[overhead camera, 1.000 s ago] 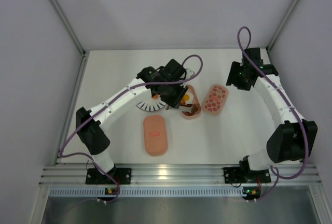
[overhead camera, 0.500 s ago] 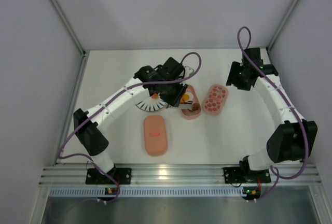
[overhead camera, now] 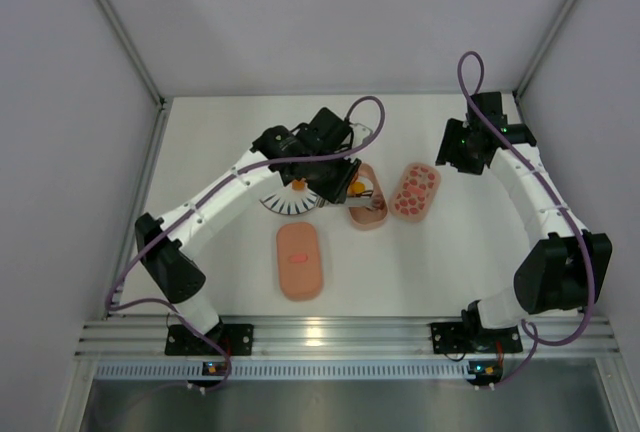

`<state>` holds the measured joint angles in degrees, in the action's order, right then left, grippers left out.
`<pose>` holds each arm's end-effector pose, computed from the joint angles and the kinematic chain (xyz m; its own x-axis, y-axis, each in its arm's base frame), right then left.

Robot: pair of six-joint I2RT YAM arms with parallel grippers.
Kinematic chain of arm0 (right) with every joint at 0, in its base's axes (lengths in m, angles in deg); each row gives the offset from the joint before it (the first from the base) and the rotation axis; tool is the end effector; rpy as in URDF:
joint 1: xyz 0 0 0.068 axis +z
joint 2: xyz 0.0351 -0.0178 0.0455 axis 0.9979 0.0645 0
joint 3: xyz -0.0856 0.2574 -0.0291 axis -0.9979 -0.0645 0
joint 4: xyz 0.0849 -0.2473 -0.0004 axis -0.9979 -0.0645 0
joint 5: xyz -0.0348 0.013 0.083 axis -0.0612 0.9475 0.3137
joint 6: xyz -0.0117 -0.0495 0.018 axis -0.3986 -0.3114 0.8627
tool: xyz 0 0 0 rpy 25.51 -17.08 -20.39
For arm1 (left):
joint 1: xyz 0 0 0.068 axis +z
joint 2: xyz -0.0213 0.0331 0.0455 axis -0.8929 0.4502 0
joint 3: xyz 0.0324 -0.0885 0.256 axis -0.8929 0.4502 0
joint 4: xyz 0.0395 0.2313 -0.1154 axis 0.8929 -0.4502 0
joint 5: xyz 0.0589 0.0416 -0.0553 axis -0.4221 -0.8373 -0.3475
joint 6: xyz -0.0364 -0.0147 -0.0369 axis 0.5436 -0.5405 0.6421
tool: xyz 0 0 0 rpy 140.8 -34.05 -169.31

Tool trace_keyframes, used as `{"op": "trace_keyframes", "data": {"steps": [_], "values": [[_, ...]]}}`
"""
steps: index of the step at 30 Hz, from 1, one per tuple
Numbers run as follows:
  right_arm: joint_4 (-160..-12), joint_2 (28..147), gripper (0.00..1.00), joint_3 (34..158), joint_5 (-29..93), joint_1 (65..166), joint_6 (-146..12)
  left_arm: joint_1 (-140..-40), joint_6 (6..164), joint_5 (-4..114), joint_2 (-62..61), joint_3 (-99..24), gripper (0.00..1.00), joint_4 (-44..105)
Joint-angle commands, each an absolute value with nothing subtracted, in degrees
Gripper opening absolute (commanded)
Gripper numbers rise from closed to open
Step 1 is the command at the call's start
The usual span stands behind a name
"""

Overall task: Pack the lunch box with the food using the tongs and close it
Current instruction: Pick up the fake food from the packing box.

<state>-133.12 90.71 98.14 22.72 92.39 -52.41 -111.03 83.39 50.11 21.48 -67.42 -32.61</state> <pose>0.3072 0.0315 0.3198 -0.7800 0.2840 -0.5576 0.2139 0.9584 0.1890 0.2360 -0.2630 0.3652 -0.6774 0.5010 -0.5387 0.6580 0.7400 -0.1393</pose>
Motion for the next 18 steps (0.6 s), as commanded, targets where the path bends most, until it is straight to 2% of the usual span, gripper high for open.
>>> {"op": "trace_keyframes", "data": {"steps": [1,18], "values": [[-134.0,89.2,0.56,99.6,22.0,91.9,-53.0,-111.1,83.5,50.6,18.0,-70.3,0.23,-30.8],[-134.7,89.7,0.56,101.0,22.0,91.9,-53.3,-108.6,85.8,49.2,17.6,-73.7,0.23,-30.6]]}}
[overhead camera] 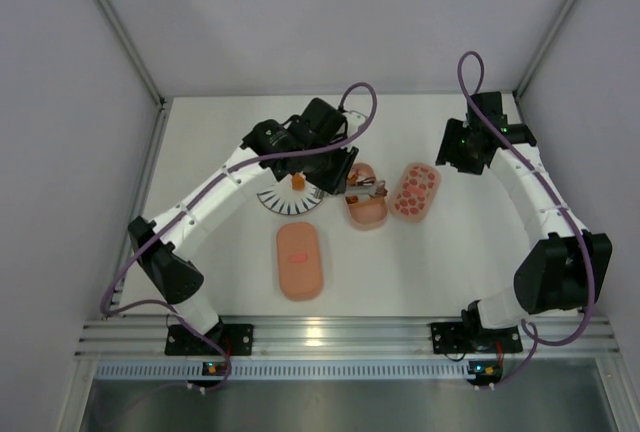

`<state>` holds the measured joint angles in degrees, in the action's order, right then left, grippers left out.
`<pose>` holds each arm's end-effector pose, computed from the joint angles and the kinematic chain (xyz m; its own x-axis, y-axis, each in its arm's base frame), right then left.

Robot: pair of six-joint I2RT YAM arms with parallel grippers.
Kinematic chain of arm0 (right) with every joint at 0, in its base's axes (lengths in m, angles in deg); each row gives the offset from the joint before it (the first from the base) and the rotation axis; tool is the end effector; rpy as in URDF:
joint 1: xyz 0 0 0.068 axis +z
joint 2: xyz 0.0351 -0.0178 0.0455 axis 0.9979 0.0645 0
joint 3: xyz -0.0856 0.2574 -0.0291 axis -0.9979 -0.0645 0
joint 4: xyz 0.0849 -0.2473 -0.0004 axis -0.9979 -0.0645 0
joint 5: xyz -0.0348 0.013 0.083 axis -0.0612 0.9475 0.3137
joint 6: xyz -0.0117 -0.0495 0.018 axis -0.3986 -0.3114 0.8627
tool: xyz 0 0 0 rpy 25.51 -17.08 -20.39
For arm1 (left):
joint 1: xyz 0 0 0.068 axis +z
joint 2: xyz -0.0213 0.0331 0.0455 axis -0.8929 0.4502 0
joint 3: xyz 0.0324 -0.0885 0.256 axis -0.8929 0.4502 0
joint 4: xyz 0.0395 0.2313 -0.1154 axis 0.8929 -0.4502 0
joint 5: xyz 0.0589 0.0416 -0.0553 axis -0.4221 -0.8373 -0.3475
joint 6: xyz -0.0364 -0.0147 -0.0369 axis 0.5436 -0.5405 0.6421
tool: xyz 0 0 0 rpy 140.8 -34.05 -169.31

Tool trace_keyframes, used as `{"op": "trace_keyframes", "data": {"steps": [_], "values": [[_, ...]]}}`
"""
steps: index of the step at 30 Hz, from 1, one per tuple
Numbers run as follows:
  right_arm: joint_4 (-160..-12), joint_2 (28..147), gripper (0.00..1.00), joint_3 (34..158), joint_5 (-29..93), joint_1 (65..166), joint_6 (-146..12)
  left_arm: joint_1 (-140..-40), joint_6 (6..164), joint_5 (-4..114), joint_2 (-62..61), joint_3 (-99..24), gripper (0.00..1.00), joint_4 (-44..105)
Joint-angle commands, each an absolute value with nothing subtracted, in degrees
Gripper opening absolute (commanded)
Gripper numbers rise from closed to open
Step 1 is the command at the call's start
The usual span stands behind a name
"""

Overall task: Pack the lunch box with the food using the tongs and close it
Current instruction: Pick up the fake food from the packing box.

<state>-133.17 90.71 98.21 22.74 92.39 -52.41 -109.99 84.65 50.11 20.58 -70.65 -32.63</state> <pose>0.3072 0.0315 0.3201 -0.7799 0.2841 -0.5578 0.2137 0.9584 0.1893 0.2378 -0.2556 0.3872 -0.6726 0.4424 -0.5931 0.6369 0.7543 -0.1596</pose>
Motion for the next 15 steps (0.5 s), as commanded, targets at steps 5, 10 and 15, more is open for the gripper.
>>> {"op": "trace_keyframes", "data": {"steps": [5,10,15], "values": [[-134.9,89.8,0.56,101.2,21.8,91.9,-53.4,-107.5,87.0,47.4,18.2,-73.9,0.22,-30.7],[-135.1,89.8,0.56,101.2,21.7,91.8,-53.5,-107.2,88.5,42.7,19.6,-74.9,0.22,-31.1],[-135.0,90.1,0.56,101.2,21.6,91.8,-53.4,-107.1,89.9,41.0,21.9,-76.3,0.22,-30.6]]}}
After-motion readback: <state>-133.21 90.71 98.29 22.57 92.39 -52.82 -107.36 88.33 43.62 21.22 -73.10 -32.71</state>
